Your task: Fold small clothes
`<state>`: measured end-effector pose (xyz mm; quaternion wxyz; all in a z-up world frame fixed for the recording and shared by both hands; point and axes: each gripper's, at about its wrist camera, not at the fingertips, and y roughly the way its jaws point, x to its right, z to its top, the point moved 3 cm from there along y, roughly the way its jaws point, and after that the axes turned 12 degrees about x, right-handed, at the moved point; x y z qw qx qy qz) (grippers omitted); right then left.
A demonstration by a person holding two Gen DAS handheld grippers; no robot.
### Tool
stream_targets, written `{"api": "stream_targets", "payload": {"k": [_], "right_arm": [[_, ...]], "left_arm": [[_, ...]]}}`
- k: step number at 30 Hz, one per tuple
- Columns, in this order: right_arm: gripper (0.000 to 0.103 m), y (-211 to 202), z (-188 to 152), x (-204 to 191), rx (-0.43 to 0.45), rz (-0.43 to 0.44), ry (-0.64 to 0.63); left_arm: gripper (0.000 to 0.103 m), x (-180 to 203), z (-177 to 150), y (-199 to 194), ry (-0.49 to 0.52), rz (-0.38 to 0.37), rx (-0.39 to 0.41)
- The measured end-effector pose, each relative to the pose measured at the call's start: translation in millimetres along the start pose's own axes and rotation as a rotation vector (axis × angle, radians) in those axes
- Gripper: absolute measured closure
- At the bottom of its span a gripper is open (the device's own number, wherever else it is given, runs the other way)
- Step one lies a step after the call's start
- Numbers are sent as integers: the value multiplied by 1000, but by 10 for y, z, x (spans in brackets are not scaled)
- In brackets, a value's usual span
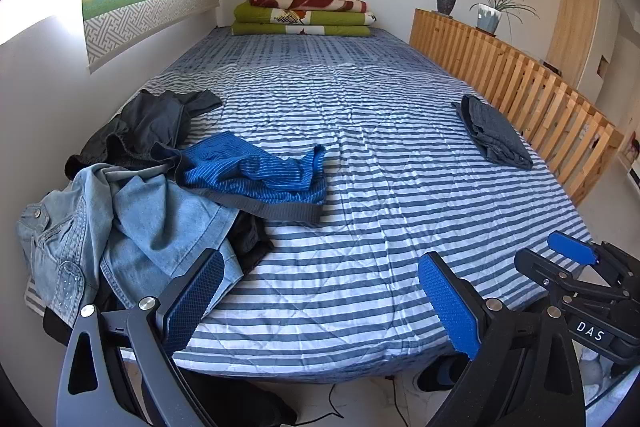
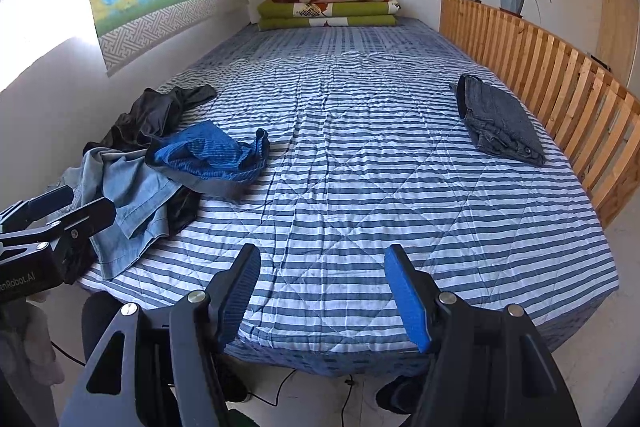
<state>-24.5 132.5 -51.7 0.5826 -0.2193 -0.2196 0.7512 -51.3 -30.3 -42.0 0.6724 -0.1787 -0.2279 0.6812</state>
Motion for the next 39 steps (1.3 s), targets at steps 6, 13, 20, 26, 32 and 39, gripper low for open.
{"api": "stream_targets", "payload": {"k": [6, 13, 20, 26, 32, 39], "right_arm": [[42, 172, 25, -119, -16, 0, -1], [42, 309, 49, -193, -27, 11, -4], [42, 218, 88, -168, -20, 15, -55], [42, 185, 58, -26, -16, 35, -42], [42, 236, 46, 52, -25, 51, -47], [42, 264, 57, 86, -30, 56, -47]], "left_arm": [[4, -198, 15, 191, -4, 13, -28], [4, -296, 36, 255, -22, 35, -20], [4, -240, 15, 191, -55, 56, -2], [4, -88, 2, 160, -42, 81, -4], [4, 21, -2, 192, -41, 100, -17], [4, 63, -10, 205, -37, 97, -22]]}}
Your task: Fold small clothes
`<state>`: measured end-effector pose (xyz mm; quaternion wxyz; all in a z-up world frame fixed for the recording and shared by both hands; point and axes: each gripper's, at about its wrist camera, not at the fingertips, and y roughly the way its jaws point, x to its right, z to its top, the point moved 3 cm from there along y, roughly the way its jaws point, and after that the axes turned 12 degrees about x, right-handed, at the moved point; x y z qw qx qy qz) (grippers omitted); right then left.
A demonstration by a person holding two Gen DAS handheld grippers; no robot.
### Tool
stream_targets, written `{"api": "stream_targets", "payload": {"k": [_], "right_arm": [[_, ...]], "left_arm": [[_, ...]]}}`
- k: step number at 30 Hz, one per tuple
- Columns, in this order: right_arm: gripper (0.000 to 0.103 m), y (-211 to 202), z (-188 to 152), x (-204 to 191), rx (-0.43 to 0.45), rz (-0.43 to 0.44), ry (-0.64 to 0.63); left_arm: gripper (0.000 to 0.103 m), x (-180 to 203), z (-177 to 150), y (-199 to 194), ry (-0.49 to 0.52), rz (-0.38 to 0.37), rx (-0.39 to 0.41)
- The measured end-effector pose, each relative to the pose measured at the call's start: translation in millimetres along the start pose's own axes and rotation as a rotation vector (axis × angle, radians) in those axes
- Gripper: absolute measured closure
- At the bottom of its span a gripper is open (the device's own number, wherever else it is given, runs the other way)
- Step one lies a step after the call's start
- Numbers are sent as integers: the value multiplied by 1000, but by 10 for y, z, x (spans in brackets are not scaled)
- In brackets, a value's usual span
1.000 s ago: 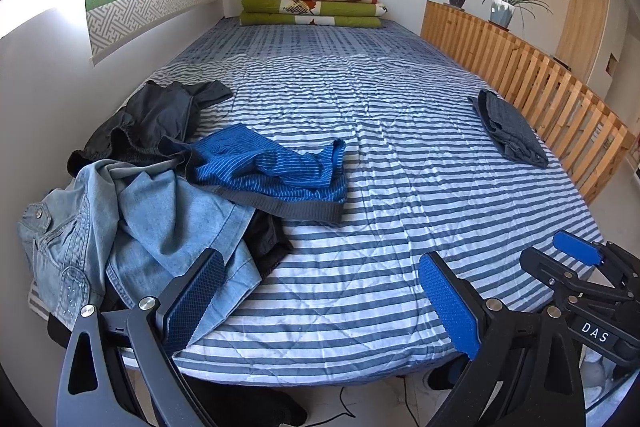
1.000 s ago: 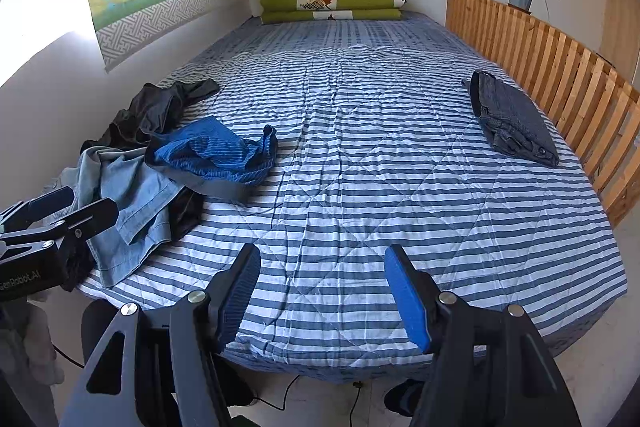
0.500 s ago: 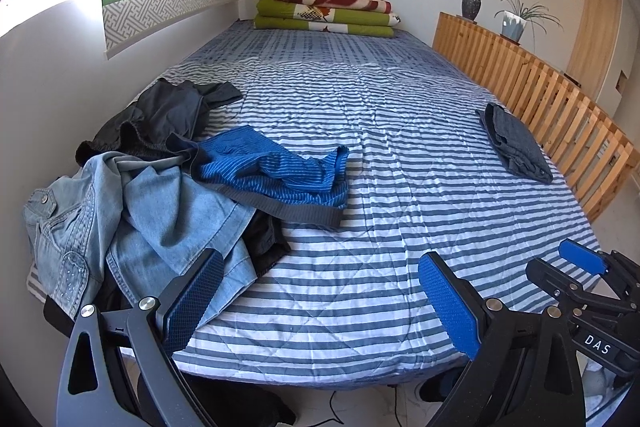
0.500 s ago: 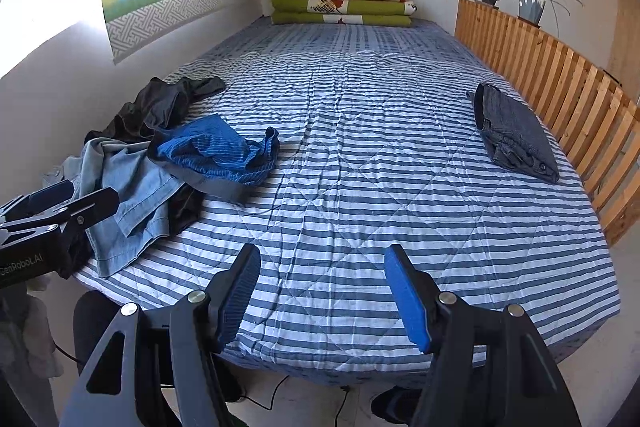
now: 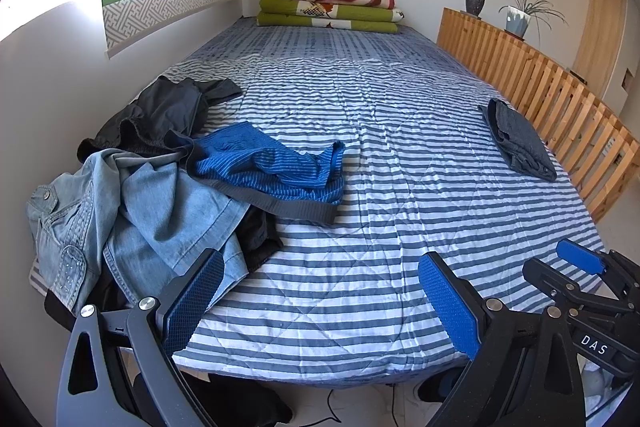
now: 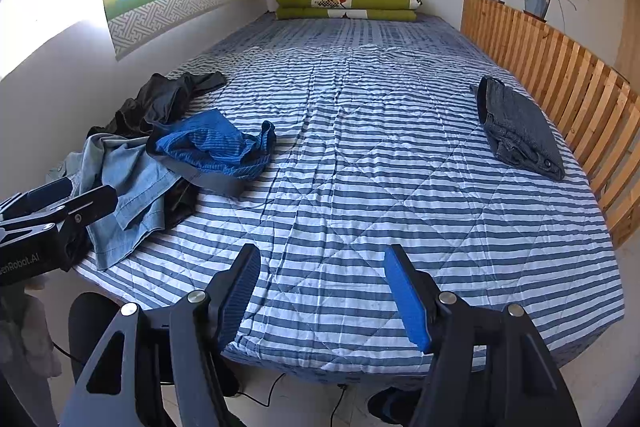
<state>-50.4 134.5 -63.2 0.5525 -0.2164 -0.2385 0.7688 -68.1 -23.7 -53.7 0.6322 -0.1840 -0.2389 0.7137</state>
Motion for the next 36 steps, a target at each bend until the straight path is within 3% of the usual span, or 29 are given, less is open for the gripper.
{"api": "stream_targets", "payload": {"k": [12, 20, 28, 36], "right_arm": [[42, -12, -3, -144, 1, -16, 7], [39, 276, 78, -347, -30, 24, -18], [39, 1037, 232, -638, -104, 117, -30], [39, 1959, 244, -1155, -189, 152, -135]], "left_arm": [[4, -186, 68, 20, -1, -22, 26], [4, -514, 33, 244, -52, 8, -6], [4, -1015, -101, 564, -101, 67, -58], [4, -1472, -277, 778, -162, 114, -96]]}}
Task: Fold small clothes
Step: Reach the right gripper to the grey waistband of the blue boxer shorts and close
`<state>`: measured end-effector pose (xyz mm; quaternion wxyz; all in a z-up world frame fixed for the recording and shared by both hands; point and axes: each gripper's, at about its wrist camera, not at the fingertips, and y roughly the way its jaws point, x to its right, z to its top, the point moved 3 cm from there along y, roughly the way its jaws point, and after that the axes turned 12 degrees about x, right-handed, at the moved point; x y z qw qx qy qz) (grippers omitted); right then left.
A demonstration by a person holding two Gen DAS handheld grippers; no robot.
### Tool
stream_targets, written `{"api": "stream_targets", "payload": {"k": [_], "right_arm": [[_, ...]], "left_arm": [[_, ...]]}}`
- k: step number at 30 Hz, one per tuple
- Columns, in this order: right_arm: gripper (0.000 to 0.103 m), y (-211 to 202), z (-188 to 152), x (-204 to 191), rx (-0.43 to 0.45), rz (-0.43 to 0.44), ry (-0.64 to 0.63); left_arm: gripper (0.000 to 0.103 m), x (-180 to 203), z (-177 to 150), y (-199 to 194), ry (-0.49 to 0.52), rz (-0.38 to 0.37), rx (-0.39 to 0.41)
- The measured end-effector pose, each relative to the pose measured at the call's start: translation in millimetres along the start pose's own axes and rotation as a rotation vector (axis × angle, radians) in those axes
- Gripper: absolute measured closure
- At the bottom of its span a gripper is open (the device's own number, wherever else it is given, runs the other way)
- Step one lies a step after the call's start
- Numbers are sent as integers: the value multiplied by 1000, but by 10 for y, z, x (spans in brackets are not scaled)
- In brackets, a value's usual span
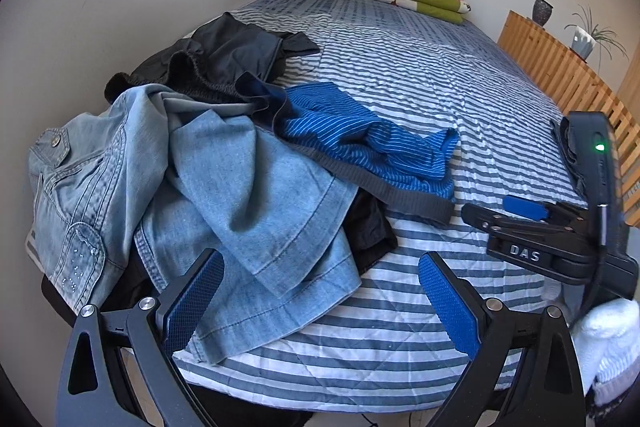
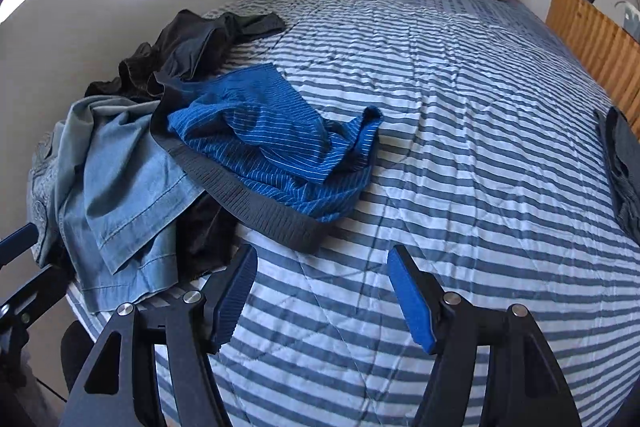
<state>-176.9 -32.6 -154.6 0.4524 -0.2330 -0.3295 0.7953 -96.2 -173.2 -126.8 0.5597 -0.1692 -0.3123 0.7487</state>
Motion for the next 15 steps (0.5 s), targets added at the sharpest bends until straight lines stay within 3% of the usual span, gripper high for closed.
{"api": "stream_targets", "payload": {"k": [7, 11, 12, 14, 15], "right_arm": [[39, 722, 2, -247, -95, -53, -126], [41, 846, 2, -270, -135, -29, -106], [45, 829, 10, -272, -132, -21, -100], [82, 777, 23, -291, -123, -7, -107], [88, 752, 26, -289, -126, -12, -114]], "left_arm": [[4, -291, -45, 109, -36, 33, -21], [4, -390, -65, 116, -54, 44, -27], [4, -404, -67, 111, -57, 45, -25], [4, -409, -64, 97, -59, 40, -21], [4, -407, -61, 95, -58, 39, -18]]}}
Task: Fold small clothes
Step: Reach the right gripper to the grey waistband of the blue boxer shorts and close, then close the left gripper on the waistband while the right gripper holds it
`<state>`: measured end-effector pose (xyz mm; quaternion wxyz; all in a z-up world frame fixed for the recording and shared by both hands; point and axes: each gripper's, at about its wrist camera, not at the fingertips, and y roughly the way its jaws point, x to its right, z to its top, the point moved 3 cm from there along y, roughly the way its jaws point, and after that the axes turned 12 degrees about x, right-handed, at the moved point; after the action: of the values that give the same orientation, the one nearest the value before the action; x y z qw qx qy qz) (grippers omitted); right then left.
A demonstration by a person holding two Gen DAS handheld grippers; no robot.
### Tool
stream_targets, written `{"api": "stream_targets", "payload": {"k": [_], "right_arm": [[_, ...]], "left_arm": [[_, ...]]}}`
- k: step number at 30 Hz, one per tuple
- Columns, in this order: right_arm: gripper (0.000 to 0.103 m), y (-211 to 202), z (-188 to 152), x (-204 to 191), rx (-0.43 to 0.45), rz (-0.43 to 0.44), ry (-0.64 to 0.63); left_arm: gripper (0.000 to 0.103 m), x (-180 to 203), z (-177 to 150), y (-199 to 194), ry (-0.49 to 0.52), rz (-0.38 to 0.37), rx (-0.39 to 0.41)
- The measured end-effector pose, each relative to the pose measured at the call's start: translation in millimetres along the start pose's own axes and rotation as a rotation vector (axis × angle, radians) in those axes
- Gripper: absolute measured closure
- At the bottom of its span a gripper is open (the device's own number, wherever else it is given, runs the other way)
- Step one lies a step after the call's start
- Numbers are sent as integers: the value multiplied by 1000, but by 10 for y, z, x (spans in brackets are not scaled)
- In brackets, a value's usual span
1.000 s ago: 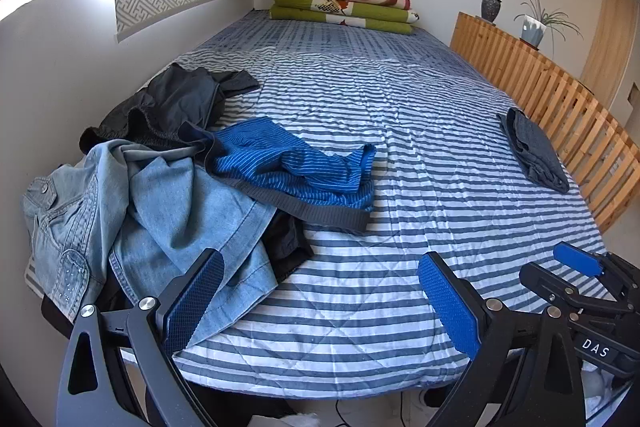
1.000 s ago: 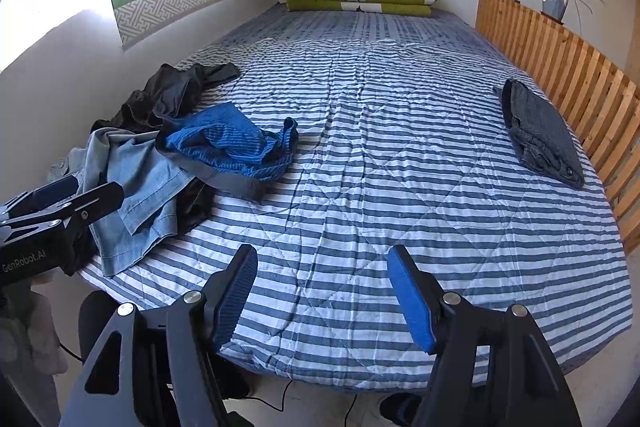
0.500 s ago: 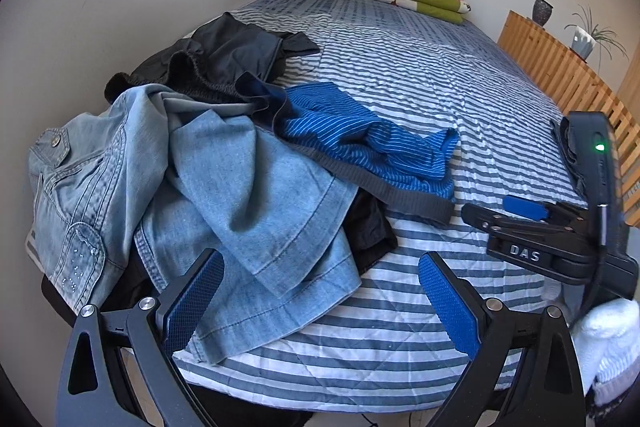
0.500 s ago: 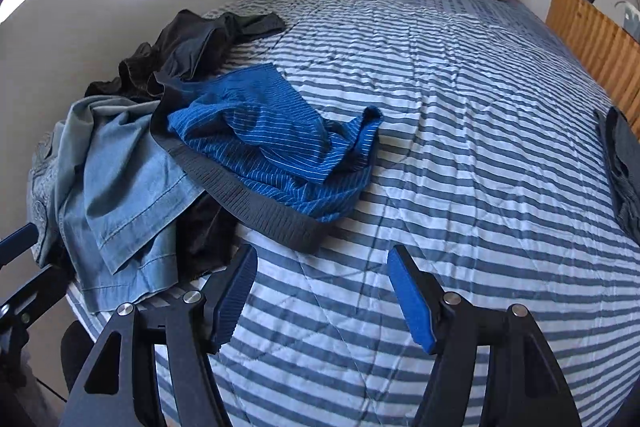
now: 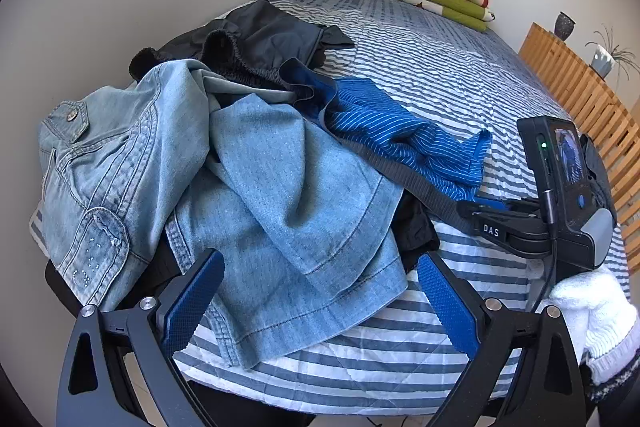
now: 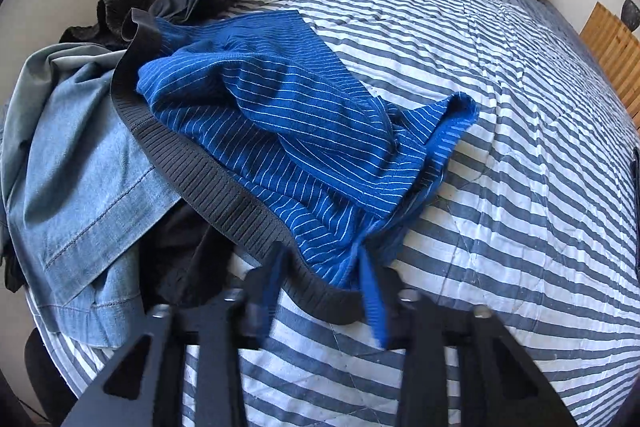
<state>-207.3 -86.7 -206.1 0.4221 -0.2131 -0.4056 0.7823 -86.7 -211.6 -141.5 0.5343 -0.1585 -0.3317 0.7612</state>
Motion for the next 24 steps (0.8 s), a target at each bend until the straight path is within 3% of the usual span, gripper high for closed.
{"api": "stream_targets", "payload": {"k": [2, 7, 13, 17, 24], "right_arm": [[98, -79, 12, 27, 15, 2, 0], [100, -488, 56, 274, 95, 28, 102], [100, -1312, -99, 791, 223, 37, 241], [100, -1745, -436, 1249, 266, -42, 333], [100, -2036, -1267, 2002, 214, -191, 518]], "left_arm": [[5, 14, 5, -6, 5, -2, 5], [11, 63, 37, -42, 27, 4, 18], [16, 234, 59, -50, 69, -4, 27], [17, 501, -2, 33, 115, -41, 6], [21, 1127, -133, 332, 228, -122, -60]]}}
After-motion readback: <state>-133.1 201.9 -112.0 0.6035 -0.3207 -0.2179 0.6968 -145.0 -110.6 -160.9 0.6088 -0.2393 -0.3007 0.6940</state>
